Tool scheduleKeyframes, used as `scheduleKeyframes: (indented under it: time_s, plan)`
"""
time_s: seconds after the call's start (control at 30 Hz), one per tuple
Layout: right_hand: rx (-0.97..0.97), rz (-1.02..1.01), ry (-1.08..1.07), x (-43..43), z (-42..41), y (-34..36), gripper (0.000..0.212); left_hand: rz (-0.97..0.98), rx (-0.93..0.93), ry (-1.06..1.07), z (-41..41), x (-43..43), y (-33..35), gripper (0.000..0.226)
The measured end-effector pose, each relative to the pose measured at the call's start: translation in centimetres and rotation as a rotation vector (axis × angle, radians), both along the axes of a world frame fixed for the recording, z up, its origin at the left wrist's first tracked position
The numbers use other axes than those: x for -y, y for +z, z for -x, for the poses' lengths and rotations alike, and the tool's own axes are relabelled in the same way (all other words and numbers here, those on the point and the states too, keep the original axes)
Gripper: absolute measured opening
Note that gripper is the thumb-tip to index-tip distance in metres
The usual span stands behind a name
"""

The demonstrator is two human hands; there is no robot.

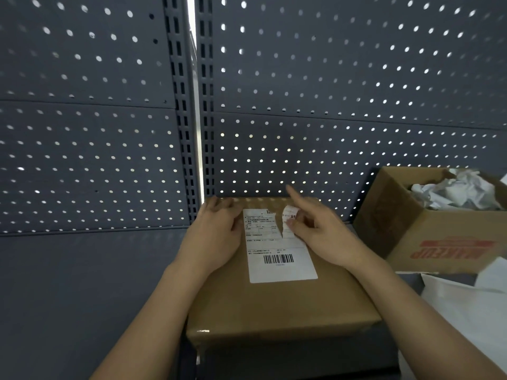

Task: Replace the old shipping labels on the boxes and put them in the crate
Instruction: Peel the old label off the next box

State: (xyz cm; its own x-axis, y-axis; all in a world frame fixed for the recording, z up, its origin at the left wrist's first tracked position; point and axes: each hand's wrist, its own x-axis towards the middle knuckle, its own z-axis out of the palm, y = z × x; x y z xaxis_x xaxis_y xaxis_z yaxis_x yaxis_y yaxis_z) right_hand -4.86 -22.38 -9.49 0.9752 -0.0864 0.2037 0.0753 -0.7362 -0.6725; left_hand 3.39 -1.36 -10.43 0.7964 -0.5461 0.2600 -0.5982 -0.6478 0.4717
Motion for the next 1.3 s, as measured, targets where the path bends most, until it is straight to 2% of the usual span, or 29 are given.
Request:
scheduleKeyframes:
  time_s: [0.07, 0.13, 0.2, 0.37, 0.5, 0.8, 0.93, 1.1, 1.2, 1.3]
  plan:
    - [-0.061, 0.017, 0.051, 0.4, 0.3, 0.0, 0.059, 0.036, -0.006, -0.012, 0.8, -0.6, 0.3, 0.039]
    - [-0.086, 0.162, 0.098, 0.7, 0.6, -0.2, 0.055, 0.019, -0.065, 0.017, 1.7, -1.0, 0.5, 0.040]
    - [-0.013, 0.285, 0.114, 0.6, 0.7, -0.5, 0.040, -0.031, -0.133, 0.049, 2.2, -1.1, 0.4, 0.042]
    - [0.141, 0.283, 0.065, 0.0, 0.9, -0.7, 0.008, 0.010, -0.136, 0.118, 2.9, -0.7, 0.1, 0.041]
    - [0.185, 0.369, 0.094, 0.0, 1.5, -0.7, 0.012, -0.027, -0.100, 0.145, 3.1, -0.5, 0.0, 0.042]
    - [0.350, 0.276, 0.072, 0.2, 2.6, -0.6, 0.017, -0.045, -0.100, 0.145, 3.1, -0.6, -0.2, 0.043]
    - [0.364, 0.280, 0.049, 0.1, 2.9, -0.5, 0.044, -0.048, -0.092, 0.144, 3.0, -0.6, -0.5, 0.044]
    - [0.165, 0.261, 0.016, -0.2, 2.8, -0.1, 0.033, -0.046, -0.119, 0.156, 2.7, -0.7, -0.8, 0.044]
    - [0.058, 0.214, 0.068, -0.3, 3.4, 0.3, 0.027, -0.044, -0.129, 0.154, 2.6, -0.8, -0.9, 0.044]
    - [0.045, 0.257, 0.111, -0.2, 3.4, 0.3, 0.014, -0.038, -0.130, 0.154, 2.5, -0.8, -0.9, 0.044]
